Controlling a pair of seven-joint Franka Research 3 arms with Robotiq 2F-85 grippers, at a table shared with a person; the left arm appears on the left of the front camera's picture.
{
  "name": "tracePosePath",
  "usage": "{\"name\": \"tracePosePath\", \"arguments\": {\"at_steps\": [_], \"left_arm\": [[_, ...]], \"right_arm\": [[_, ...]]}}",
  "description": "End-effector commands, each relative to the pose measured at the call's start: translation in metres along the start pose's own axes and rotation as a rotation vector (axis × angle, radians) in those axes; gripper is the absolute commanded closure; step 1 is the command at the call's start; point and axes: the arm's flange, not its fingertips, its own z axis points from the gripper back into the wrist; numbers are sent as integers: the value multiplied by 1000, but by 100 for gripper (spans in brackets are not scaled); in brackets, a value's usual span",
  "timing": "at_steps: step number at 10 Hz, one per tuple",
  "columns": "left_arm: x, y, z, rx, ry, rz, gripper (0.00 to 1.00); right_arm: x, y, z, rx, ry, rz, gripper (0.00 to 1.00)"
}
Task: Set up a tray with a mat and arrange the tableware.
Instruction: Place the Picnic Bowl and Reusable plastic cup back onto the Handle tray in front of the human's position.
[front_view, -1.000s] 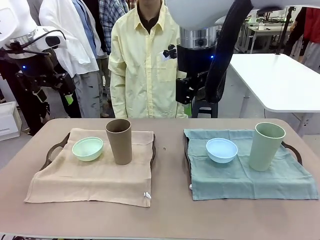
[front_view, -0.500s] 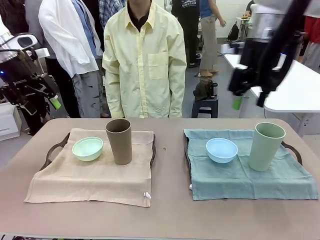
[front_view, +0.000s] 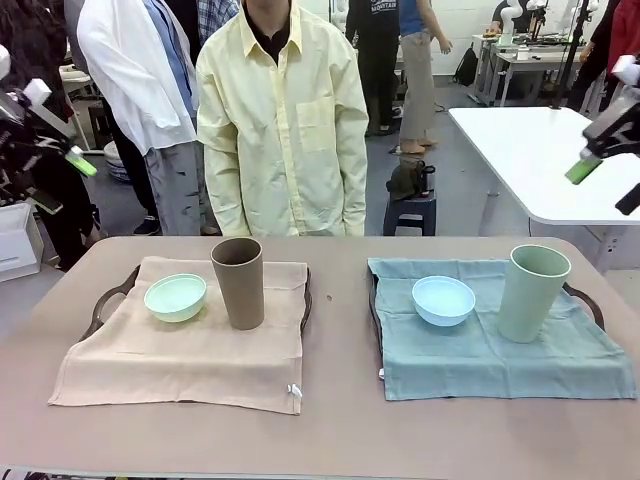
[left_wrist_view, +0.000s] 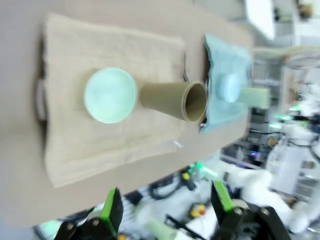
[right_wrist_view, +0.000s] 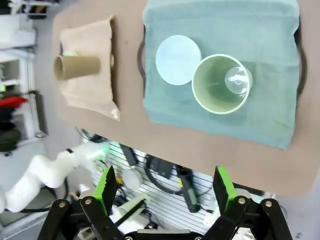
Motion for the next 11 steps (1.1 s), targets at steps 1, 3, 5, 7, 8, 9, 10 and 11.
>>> {"name": "tracePosePath", "arguments": {"at_steps": [1,3,5,7,8,9,10,11], "left_arm": [[4,16,16,-124,24,22,7],[-2,40,30,-205,35,76,7],[-6,61,52,-249,-13,109,7],[-11,69,68,-302,-59,86,7],[-20,71,72,-330,-70,71,7],[-18,69,71,-345,-71,64,7],[-18,65,66,-337,-45,48,7],[-19,56,57,-221,-5,23,7]], "right_arm": [[-16,-24,-2,120,-52,-10,0],[-38,-63,16,251,-100,0,0],[-58,-94,25,319,-102,-2,0],[-80,-116,33,383,-101,-1,0],[-86,-122,35,391,-111,-10,0],[-88,-124,35,391,-117,-15,0],[-85,-122,33,391,-118,-2,0],[-87,-126,40,362,-101,-24,0]]}}
